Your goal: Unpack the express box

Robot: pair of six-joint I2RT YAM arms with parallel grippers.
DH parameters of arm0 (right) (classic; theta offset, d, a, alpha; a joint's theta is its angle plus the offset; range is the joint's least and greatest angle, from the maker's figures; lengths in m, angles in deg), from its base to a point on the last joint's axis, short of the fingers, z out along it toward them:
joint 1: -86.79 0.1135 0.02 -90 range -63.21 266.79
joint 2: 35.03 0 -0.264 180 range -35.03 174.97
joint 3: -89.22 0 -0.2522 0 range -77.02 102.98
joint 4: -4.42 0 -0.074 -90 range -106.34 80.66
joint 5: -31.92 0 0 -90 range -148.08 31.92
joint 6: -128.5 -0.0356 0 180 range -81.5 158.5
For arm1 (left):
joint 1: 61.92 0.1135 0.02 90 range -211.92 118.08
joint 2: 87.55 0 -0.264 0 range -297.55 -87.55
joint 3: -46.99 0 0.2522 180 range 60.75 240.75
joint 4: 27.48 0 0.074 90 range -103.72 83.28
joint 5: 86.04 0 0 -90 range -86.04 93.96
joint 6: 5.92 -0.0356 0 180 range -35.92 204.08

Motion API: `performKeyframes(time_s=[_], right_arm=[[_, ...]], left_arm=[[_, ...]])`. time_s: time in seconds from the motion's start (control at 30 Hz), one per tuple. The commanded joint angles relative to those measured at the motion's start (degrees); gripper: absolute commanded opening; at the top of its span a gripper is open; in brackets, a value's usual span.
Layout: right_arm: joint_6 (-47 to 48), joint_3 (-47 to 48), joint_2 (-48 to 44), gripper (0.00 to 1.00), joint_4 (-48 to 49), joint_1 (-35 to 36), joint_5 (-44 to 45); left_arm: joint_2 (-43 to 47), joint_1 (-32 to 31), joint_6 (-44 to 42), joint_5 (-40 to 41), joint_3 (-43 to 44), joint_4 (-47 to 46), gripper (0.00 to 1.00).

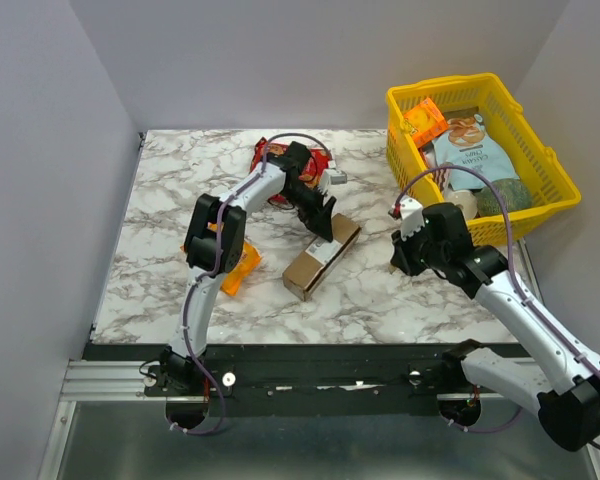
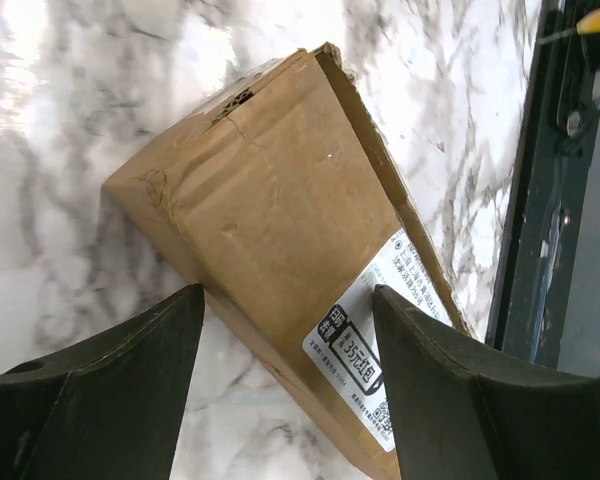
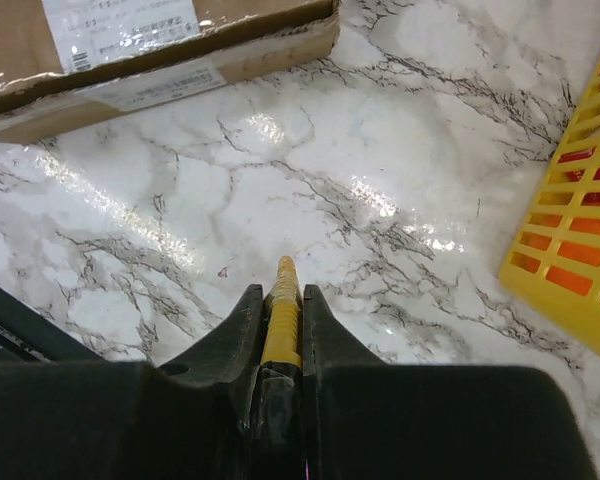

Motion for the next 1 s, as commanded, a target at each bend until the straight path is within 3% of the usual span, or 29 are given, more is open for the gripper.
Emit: performKeyframes(time_s=[0.0,0.1,0.27,0.33,0.53,0.63,0.97], right_arm=[[1.0,4.8,2.8,0.0,1.4,-0.3,-0.4],[1.1,6.9,4.9,0.0,1.4,-0.3,-0.4],[1.7,8.2,6.9,0.0,2.3,-0.3,0.0],[1.9,8.7,7.3,0.0,2.4,-0.3,0.3],[2.8,11.1,9.0,0.0,1.5,-0.3,1.3],[3.3,12.3,9.7,0.0,1.1,-0.3,1.4],[3.9,12.2,9.5,0.0,1.2,-0.3,1.7]], left_arm=[[-6.1,4.8,2.6,-3.6,5.8,0.4,0.76],[-6.7,8.1,7.2,-10.9,3.1,-2.2,0.69],[-5.0,11.7,10.3,-14.9,-5.2,-3.7,0.57],[-5.6,13.7,11.8,-17.7,-6.4,-4.7,0.42],[-7.0,15.9,15.4,-15.7,-5.0,-7.4,0.26],[-6.9,16.6,14.5,-9.0,-5.0,-7.6,0.26],[-6.7,18.3,16.6,-0.1,-1.4,-8.3,0.4]])
